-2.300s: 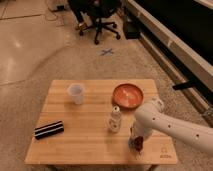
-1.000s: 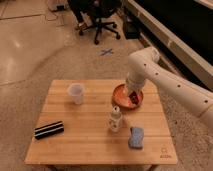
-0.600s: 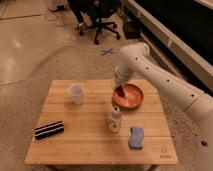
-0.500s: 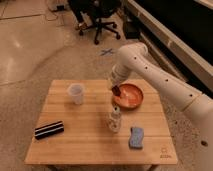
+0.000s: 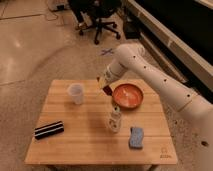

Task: Place the pepper in the ceramic cup

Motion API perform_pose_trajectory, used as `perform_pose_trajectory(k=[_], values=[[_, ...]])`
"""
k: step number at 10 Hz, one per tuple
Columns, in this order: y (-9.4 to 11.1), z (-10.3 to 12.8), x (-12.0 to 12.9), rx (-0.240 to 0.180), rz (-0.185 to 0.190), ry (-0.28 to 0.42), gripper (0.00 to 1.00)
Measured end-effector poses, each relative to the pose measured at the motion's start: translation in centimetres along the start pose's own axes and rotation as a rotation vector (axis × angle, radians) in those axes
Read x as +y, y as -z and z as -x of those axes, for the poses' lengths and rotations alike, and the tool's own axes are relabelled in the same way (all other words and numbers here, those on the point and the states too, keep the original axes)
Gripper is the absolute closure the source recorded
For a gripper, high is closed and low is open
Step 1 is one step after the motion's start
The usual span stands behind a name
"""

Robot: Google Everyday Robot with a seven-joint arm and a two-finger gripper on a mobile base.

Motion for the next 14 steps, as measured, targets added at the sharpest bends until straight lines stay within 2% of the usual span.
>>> perform_pose_trajectory(k=[3,4,8,10,14], values=[[0.0,0.0,0.1,0.003,0.0,-0.003,1.0],[-0.2,-0.5,0.1,0.02,-0.005,-0.005,1.0],[-2.9,-5.6,1.2,0.148,-0.027,0.036,1.0],[-4.1,-7.1,1.7,0.186,-0.032,0.051,1.0],[-5.5,-11.1,0.4,0.278,-0.081,0.073,1.0]])
